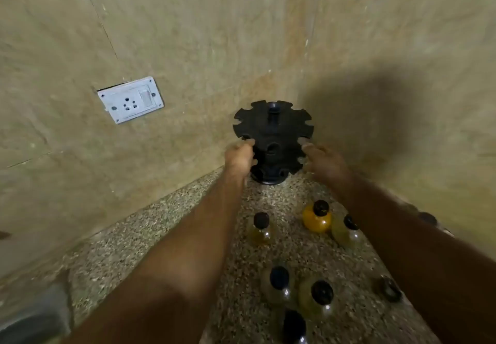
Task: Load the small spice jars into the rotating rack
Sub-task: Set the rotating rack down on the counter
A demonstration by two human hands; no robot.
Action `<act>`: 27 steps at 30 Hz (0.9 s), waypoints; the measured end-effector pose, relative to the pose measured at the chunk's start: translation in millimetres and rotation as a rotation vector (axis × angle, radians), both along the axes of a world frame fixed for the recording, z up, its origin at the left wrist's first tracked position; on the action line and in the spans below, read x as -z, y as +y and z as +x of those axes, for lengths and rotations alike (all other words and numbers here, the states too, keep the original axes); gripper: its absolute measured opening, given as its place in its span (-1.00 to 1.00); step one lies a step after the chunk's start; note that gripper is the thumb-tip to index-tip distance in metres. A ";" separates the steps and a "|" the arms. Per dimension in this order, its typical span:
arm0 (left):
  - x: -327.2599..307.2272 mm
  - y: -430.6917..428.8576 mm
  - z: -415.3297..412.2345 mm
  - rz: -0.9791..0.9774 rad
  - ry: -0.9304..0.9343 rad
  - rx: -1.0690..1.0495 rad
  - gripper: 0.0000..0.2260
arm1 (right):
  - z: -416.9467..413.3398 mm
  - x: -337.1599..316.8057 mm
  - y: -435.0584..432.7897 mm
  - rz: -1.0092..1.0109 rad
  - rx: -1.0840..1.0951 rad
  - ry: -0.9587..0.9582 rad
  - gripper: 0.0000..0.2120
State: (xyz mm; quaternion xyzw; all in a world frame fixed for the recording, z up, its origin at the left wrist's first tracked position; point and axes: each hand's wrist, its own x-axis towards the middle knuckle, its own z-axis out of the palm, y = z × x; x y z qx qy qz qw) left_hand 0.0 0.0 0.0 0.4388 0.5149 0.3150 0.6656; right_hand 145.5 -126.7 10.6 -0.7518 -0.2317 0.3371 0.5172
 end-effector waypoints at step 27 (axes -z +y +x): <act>-44.4 -19.2 31.0 -0.053 -0.377 0.377 -0.87 | 48.8 -51.8 0.8 0.482 0.271 0.504 -0.58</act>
